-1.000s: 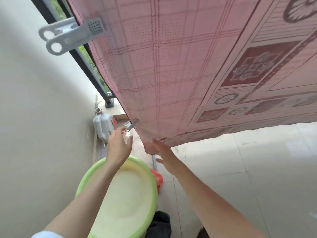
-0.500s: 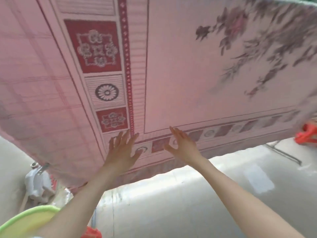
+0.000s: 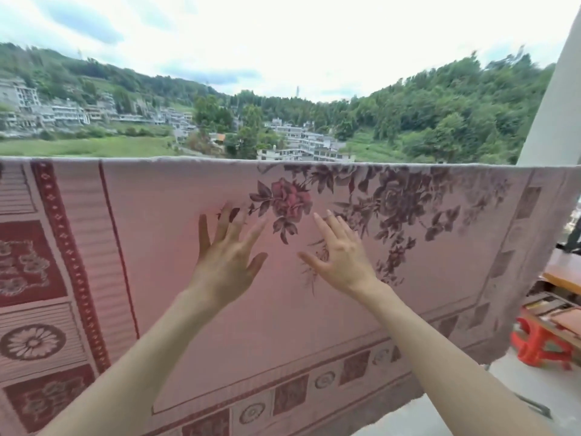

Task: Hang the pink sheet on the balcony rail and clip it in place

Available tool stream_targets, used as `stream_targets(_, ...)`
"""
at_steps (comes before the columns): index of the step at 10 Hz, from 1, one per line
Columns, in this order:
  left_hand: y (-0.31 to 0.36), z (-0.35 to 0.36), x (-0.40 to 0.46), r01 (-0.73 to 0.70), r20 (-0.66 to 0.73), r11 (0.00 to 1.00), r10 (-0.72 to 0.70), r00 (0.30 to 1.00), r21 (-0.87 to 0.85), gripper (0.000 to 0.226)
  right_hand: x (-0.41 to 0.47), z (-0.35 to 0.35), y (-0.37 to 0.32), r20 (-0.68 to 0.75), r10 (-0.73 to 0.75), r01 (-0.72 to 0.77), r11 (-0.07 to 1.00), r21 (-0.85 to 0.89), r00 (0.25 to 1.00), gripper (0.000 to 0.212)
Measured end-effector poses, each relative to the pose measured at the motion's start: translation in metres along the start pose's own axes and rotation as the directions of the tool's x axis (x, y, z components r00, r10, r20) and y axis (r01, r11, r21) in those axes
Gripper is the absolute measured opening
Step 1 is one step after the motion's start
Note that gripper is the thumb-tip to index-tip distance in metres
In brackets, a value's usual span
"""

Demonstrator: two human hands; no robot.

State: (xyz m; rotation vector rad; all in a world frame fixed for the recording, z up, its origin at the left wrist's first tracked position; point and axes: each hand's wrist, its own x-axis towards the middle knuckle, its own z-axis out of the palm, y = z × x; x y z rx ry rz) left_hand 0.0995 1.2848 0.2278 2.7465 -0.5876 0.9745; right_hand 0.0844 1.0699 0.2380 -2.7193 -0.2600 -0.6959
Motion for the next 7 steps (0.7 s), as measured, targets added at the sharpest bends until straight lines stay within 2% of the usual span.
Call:
stream_targets(1, 0.012, 0.001, 0.039, 0.007, -0.098, 0.999, -0.004, 0.995, 0.034, 0.060, 0.032, -0.011, 0.021, -0.071, -0.061, 0.062, 0.998, 0.017, 0.996, 0.080)
stream_targets(2, 0.024, 0.007, 0.067, 0.001, -0.183, 0.999, 0.009, 0.983, 0.052, 0.061, 0.057, -0.023, 0.052, -0.117, -0.149, 0.143, 0.988, -0.055, 0.982, 0.078)
stream_targets(3, 0.035, 0.014, 0.084, 0.011, -0.192, 0.995, 0.007, 0.981, 0.096, 0.060, 0.082, -0.035, 0.079, -0.162, -0.210, 0.196, 0.976, -0.098, 0.964, 0.077)
stream_targets(5, 0.035, 0.019, 0.098, 0.067, -0.197, 0.978, -0.027, 0.980, 0.199, 0.057, 0.112, -0.022, 0.098, -0.179, -0.256, 0.255, 0.966, -0.034, 0.950, 0.073)
stream_targets(6, 0.036, 0.015, 0.102, 0.079, -0.200, 0.971, -0.033, 0.979, 0.228, 0.057, 0.112, -0.020, 0.095, -0.234, -0.285, 0.315, 0.943, 0.104, 0.930, 0.068)
stream_targets(7, 0.039, 0.018, 0.098, 0.089, -0.200, 0.966, -0.040, 0.979, 0.243, 0.055, 0.110, -0.053, 0.092, -0.388, -0.212, 0.401, 0.760, 0.511, 0.897, 0.051)
